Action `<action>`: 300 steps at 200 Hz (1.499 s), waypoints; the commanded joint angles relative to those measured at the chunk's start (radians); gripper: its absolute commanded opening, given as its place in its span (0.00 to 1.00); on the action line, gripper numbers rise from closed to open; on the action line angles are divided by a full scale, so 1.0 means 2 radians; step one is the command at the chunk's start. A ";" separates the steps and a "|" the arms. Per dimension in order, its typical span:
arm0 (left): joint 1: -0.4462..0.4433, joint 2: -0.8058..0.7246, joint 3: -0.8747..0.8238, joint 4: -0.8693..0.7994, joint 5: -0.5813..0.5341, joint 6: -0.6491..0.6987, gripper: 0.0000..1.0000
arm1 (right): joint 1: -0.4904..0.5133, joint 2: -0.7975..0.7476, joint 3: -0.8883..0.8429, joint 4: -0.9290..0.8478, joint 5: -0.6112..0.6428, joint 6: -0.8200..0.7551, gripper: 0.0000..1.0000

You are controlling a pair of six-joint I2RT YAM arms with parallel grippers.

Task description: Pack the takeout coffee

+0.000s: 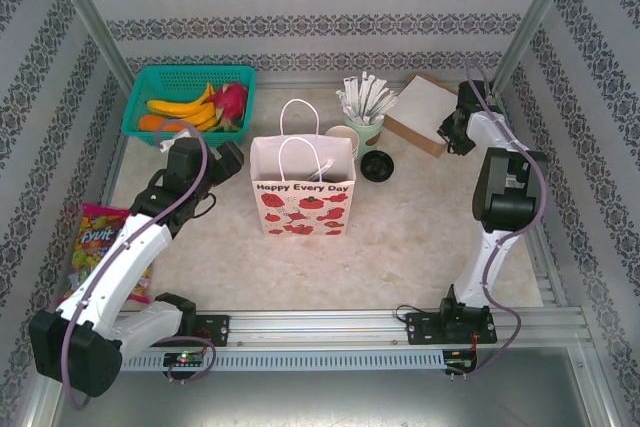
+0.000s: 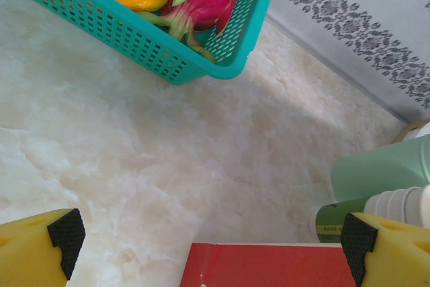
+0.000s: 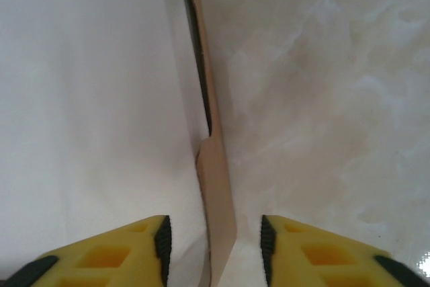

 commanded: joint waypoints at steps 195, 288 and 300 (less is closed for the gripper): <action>0.009 -0.027 -0.016 -0.021 -0.035 -0.047 0.99 | 0.004 -0.032 -0.048 0.012 0.059 0.012 0.03; 0.009 -0.029 -0.014 0.007 -0.027 -0.035 0.99 | -0.036 -0.233 -0.205 -0.077 0.108 -0.172 0.00; 0.009 -0.032 -0.017 0.011 -0.030 -0.033 1.00 | -0.039 -0.271 -0.232 -0.091 0.114 -0.188 0.00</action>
